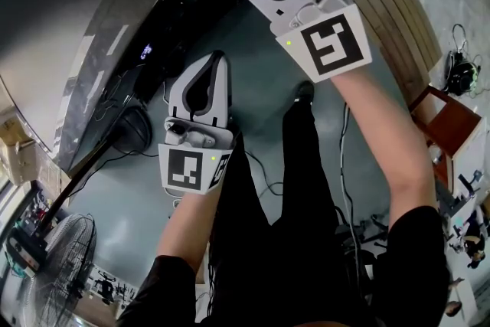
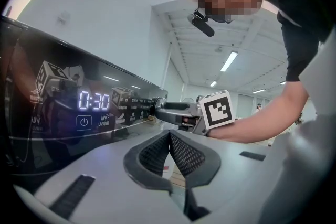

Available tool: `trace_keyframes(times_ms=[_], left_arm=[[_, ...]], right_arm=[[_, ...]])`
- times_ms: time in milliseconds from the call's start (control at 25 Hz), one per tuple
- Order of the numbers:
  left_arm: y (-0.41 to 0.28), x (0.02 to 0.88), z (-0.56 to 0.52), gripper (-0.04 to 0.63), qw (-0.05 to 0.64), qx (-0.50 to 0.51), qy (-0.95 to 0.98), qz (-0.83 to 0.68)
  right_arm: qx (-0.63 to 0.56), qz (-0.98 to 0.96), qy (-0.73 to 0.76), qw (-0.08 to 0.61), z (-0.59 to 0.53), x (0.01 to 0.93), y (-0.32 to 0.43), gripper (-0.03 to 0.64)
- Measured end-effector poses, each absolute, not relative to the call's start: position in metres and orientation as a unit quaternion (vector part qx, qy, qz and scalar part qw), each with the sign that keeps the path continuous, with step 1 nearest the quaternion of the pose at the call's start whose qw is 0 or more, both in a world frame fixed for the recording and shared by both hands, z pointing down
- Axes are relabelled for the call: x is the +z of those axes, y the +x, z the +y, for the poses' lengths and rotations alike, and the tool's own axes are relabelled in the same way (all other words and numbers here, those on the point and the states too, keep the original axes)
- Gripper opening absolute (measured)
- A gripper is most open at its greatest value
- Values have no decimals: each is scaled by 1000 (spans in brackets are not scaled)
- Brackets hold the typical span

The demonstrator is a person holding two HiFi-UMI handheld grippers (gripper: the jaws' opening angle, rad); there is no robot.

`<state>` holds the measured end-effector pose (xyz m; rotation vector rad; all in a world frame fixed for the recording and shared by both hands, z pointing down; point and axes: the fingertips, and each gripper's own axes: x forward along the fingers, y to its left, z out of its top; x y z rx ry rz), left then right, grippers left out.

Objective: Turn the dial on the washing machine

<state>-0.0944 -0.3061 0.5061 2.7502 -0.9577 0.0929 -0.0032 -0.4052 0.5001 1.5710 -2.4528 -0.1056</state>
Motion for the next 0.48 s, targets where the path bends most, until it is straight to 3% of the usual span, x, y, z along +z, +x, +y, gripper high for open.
trace_keyframes(times_ms=[480], left_arm=[[-93,500,-308,15,114,28,937,-330]], right_arm=[[-5,-838,539,87,-406,502,-1,284]])
